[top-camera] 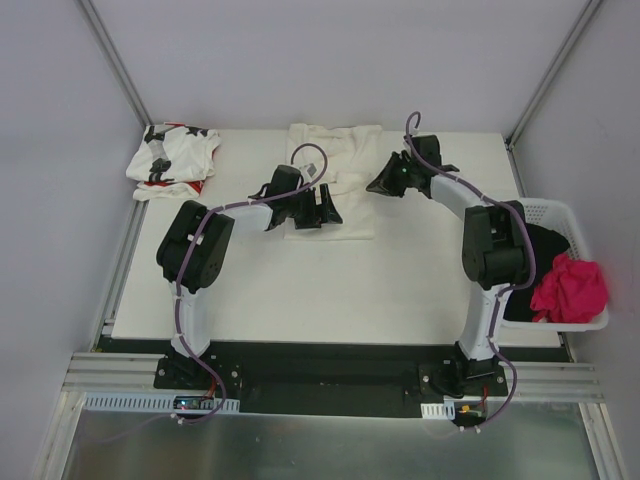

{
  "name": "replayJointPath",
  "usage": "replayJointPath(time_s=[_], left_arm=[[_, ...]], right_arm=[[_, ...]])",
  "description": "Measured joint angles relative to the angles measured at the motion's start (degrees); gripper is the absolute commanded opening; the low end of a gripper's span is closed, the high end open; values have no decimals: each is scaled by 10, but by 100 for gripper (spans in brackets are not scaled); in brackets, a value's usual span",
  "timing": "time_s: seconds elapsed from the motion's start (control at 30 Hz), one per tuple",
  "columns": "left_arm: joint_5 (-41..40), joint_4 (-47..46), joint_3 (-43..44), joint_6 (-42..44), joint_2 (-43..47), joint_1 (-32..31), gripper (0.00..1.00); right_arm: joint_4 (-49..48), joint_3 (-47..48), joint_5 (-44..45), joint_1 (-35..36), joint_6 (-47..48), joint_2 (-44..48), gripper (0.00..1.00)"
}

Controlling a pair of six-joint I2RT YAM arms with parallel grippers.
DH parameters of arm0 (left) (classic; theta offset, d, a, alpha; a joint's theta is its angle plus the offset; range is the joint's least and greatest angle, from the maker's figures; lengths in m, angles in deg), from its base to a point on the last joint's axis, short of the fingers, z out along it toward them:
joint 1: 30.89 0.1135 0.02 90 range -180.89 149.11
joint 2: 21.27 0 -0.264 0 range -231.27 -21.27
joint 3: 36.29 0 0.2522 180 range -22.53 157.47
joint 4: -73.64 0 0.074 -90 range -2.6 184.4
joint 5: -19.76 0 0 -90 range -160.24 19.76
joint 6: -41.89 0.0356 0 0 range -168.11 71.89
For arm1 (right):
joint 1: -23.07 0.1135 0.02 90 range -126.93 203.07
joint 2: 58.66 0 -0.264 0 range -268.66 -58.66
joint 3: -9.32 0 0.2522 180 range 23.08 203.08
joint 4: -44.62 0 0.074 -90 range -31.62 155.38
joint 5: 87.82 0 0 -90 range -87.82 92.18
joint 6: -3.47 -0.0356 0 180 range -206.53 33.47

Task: Fold and stack the t-shirts
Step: Fold the folded rectangular tshirt in 1/3 of the way

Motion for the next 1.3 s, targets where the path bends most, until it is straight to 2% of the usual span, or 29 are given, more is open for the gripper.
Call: replayJointPath(time_s=[0.3,0.7,1.03,1.3], left_arm=[[-1,18,21,5,0,0,77],[0,26,49,24,-6,17,77],[19,18,134,35,-94,81,77],[20,17,165,37,-114,86,76]], right_arm=[[-47,-19,-38,43,-17,-4,3],[-72,21,-52,45,-54,-94,3],[-76,56,-53,42,-63,-116,3],[-76,63,-53,33,-63,-132,3]])
